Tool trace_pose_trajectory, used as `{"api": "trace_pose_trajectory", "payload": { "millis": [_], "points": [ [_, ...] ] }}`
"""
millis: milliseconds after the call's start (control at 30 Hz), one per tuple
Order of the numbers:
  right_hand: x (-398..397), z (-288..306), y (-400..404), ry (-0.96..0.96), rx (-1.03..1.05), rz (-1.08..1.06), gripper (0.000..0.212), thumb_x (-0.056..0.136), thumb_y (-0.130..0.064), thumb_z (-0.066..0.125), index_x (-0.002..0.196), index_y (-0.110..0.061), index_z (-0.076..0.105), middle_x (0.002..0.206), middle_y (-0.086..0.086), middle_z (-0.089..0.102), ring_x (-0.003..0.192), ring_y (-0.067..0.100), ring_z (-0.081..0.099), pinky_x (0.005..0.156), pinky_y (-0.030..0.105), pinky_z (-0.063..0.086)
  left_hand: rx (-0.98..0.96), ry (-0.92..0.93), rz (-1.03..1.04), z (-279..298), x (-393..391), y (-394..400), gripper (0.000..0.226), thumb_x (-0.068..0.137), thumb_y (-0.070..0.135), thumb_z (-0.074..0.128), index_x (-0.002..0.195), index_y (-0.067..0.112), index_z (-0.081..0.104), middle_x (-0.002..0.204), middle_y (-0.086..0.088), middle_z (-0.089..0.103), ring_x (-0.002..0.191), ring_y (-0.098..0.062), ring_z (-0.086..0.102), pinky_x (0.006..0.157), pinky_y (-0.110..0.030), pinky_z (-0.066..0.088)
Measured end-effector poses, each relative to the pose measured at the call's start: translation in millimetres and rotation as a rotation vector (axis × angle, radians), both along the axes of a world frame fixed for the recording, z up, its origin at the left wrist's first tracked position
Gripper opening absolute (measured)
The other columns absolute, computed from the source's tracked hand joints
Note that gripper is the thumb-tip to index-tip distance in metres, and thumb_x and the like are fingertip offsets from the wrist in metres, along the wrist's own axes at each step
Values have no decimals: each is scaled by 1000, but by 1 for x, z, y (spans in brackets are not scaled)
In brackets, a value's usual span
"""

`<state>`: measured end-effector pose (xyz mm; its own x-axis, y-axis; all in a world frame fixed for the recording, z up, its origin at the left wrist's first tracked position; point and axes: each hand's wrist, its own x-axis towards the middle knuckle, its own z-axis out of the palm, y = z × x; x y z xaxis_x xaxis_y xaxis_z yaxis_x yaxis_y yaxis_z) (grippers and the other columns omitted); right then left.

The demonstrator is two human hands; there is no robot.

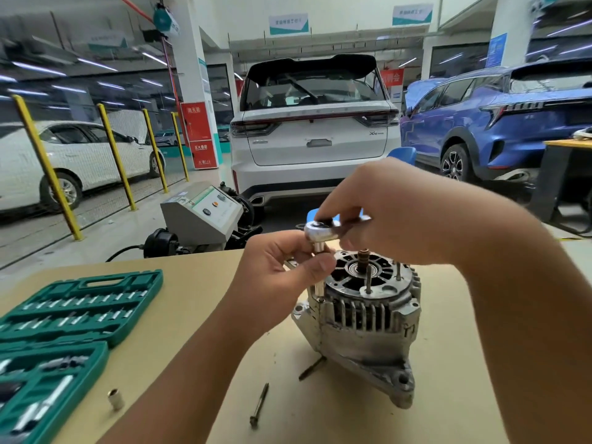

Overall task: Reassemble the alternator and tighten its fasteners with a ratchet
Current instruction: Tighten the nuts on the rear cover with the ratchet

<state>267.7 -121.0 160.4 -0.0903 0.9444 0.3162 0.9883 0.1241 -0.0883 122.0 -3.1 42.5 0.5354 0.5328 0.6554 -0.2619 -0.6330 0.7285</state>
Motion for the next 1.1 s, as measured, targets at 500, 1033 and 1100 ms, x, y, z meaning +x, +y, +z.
{"api": "trace_pose_trajectory", "payload": {
  "millis": [500,1033,1100],
  "points": [
    [15,5,-3,78,-57,17,33,85,-26,79,112,-45,74,82,-18,69,70,2,61,57,15,43,124,287,-188,28,-6,14,19,86,19,79,89,0,77,77,-19,71,68,-38,65,62,-47,53],
    [16,10,-12,14,-35,-44,25,79,-21,83,80,-43,72,65,-23,68,62,-2,62,59,24,51,93,325,-142,33,8,-10,16,86,21,78,84,5,74,71,-12,65,63,-32,62,59,-45,57],
    [18,12,-19,38,-97,-37,16,77,-32,84,79,-38,69,61,-27,65,53,-1,62,53,24,43,116,308,-141,33,8,-12,10,86,18,77,84,8,76,73,-15,66,64,-37,61,60,-48,56]
  ]
}}
